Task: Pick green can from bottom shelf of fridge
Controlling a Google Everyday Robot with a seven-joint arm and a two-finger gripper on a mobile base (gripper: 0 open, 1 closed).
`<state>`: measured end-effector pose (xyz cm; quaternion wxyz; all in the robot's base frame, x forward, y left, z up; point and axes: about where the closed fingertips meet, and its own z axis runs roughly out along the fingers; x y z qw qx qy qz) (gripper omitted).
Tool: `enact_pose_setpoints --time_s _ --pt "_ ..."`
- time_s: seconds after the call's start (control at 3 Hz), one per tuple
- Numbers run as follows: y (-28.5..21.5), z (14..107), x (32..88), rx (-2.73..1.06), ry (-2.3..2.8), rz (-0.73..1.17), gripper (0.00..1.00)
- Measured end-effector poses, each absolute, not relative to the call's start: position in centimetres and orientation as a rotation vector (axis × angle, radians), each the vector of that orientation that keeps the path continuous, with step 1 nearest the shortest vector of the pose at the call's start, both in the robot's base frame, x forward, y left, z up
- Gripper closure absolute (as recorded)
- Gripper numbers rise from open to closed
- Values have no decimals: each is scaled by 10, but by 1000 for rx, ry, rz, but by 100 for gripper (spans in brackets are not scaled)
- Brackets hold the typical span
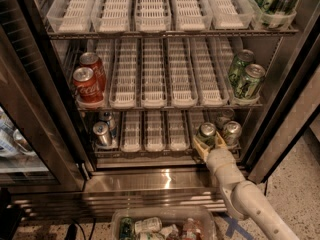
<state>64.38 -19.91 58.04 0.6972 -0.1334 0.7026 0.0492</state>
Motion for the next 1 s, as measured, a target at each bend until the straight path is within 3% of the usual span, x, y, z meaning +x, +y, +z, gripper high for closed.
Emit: enact_pose_setpoints --time_s 1.0 --pt "-175 652 647 -410 1461 153 100"
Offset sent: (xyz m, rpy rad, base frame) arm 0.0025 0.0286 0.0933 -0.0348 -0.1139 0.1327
